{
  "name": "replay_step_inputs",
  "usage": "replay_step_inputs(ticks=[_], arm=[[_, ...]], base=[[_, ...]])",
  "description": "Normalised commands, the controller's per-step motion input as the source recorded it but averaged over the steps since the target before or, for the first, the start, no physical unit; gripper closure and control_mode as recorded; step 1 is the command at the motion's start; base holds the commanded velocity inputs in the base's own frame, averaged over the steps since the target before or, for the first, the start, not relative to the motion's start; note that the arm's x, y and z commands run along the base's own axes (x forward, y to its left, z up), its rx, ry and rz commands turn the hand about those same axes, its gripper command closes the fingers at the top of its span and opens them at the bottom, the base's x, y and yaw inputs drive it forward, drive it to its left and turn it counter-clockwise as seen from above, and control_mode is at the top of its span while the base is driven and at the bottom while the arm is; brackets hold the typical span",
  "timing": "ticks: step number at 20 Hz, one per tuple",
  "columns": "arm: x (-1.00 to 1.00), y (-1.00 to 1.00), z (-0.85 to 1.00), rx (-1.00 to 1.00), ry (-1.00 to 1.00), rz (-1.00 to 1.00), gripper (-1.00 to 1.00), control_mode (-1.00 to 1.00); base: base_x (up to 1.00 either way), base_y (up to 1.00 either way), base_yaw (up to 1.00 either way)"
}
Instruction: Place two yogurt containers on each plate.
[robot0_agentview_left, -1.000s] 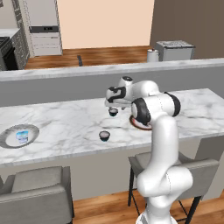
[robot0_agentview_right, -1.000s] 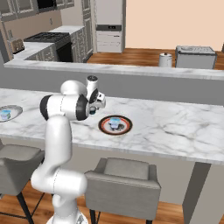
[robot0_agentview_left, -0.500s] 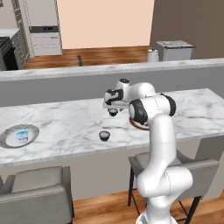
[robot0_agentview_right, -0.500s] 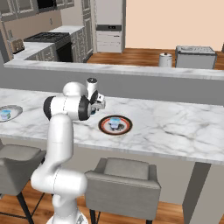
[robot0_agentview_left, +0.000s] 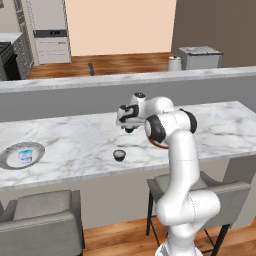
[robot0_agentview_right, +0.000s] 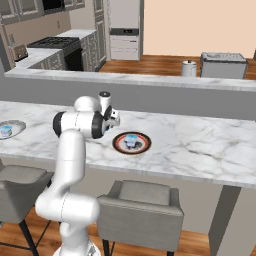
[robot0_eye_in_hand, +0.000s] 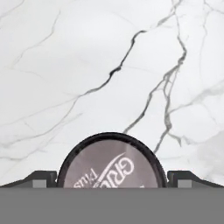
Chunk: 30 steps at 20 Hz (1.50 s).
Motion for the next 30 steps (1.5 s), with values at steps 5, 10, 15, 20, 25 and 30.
replay_step_inputs(ticks=[5, 10, 15, 20, 25, 30], arm=[[0.17, 0.00, -0.20, 0.00, 0.00, 0.00, -1.00, -1.00], [0.03, 0.00, -0.09, 0.00, 0.00, 0.00, 1.00, -1.00], [-0.03, -0.03, 0.00, 0.00, 0.00, 0.00, 1.00, -1.00], [-0.25, -0.32, 0.00, 0.00, 0.00, 0.00, 1.00, -1.00], [-0.46, -0.50, 0.06, 0.00, 0.03, 0.00, 1.00, -1.00], [-0.53, -0.38, 0.10, 0.00, 0.03, 0.00, 1.00, -1.00]], base=[[0.00, 0.00, 0.00], [0.00, 0.00, 0.00], [0.00, 0.00, 0.00], [0.00, 0.00, 0.00], [0.00, 0.00, 0.00], [0.00, 0.00, 0.00]])
